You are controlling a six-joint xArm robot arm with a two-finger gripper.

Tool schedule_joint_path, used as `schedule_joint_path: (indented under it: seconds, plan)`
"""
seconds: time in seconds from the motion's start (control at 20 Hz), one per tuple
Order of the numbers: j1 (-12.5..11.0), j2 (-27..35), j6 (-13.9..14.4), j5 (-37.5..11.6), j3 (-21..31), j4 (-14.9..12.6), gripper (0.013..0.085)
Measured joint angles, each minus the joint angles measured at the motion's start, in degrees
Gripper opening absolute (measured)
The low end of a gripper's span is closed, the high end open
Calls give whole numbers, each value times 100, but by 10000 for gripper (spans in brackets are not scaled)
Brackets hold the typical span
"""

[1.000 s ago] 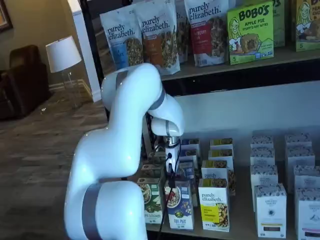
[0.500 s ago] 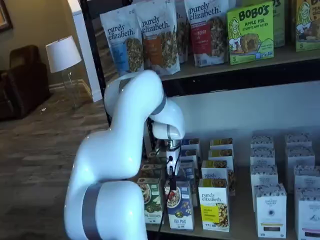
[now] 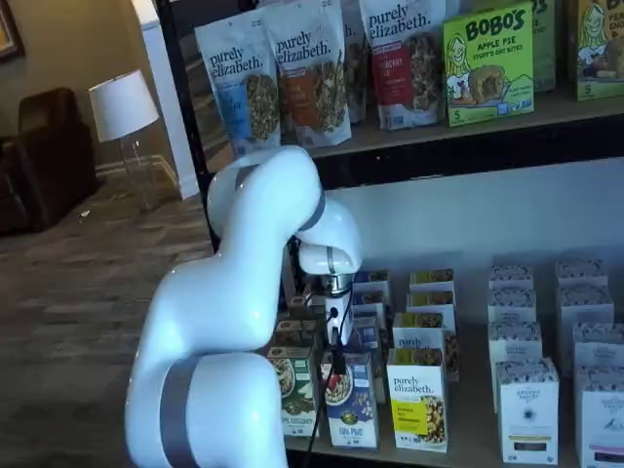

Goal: Pick up the blue and white box that is on the bottom shelf, the second box from the left

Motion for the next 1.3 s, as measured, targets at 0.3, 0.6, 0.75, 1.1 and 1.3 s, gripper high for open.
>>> schedule_joint_path:
  seconds: [0.3, 0.6, 0.75, 1.1, 1.3]
  plan:
    - [33, 95, 159, 50, -35, -162, 850]
    - [73, 97, 314, -102, 160, -312, 850]
    - [76, 57, 314, -261, 311, -313, 850]
    - [59, -1, 263, -530, 530, -281, 850]
    - [60, -27, 242, -602, 601, -254, 730]
